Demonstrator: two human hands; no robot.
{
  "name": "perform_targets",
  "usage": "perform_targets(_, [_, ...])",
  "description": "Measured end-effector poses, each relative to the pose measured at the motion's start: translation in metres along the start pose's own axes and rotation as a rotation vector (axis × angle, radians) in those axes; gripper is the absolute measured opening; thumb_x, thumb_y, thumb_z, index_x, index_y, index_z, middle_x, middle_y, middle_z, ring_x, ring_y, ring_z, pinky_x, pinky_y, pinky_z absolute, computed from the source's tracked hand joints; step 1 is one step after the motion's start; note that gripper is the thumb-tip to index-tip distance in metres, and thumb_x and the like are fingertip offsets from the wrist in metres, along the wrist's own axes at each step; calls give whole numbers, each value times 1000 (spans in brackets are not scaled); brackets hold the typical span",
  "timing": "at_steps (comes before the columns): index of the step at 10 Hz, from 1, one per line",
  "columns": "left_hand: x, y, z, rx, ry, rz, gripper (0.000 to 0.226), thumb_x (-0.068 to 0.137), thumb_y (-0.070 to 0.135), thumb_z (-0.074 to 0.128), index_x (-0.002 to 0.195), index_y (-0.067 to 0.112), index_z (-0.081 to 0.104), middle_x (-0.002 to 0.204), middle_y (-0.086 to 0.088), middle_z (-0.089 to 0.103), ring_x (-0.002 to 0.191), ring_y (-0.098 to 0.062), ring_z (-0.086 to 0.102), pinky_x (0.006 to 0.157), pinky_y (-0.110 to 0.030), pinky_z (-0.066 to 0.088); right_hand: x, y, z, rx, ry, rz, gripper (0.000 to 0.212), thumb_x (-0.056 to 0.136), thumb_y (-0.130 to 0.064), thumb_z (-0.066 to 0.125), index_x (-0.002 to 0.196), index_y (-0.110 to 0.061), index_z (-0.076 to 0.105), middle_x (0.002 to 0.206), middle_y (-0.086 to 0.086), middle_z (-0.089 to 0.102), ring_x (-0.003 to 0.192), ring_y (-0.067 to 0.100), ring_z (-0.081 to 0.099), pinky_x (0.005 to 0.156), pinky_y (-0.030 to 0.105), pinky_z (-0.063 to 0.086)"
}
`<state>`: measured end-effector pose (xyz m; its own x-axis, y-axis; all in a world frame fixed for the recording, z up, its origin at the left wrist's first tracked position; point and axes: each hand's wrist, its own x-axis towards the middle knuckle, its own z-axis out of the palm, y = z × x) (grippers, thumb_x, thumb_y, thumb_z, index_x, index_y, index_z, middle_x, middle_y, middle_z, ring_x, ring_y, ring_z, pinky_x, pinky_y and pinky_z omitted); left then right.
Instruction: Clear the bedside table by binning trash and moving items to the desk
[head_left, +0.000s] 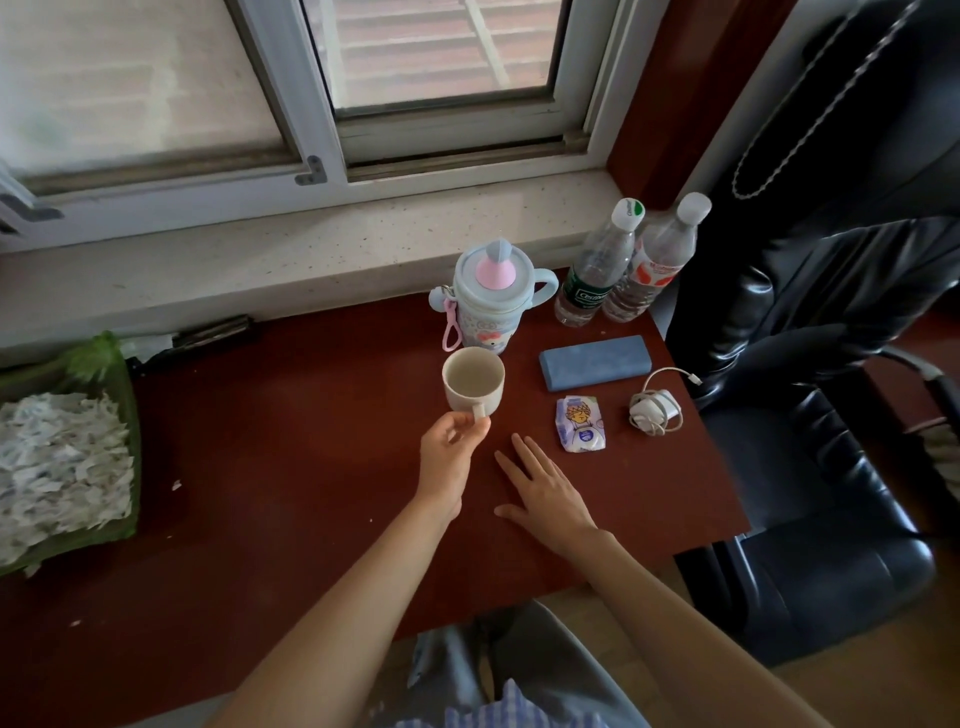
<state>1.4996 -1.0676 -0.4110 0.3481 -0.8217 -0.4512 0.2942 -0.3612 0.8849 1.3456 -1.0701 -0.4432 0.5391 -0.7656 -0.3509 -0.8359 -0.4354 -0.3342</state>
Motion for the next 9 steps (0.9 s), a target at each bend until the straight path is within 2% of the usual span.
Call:
perform_targets(1, [5,0,8,35,-9,22,10,84,17,70,87,8,66,89,-1,71,83,1,64,69,-8,46,1,1,1,8,1,2,77,89,-47,55,151,-26,15,161,2,-3,148,18,-6,119,33,8])
perform_targets(2, [10,-2,11,74,-25,29,9,83,17,70,86,10,66,88,-1,70,84,-1,64,73,-12,46,1,1,1,12,6,-2,77,89,-47,56,151,-25,15,161,3,-3,148,18,-6,119,33,8])
perform_targets(4, [13,-7,11,135,-23,18,15,81,17,72,91,8,66,92,-1,71,86,-2,66,73,-10,47,0,1,1,18,22,-13,77,89,-46,57,151,-24,16,161,4,-1,148,18,-5,119,32,7])
perform_targets(6, [14,-5,11,162,-45,35,10,79,19,74,84,15,66,89,2,72,87,-1,66,74,-13,46,0,0,1,28,23,-6,78,88,-46,58,151,-24,17,161,4,-1,148,19,-4,119,34,9])
perform_targets(7, [15,-6,9,220,-59,57,11,78,22,75,84,17,67,93,3,72,96,-2,65,79,-15,45,0,0,1,21,18,-5,78,88,-46,58,151,-24,17,161,4,0,148,19,-4,121,36,10])
perform_targets(9, [9,-4,-5,353,-88,69,28,85,31,67,109,17,67,108,5,70,107,-4,61,93,-21,46,0,-4,-5,9,-17,19,78,89,-45,58,151,-25,16,161,3,-1,148,18,-5,119,34,9])
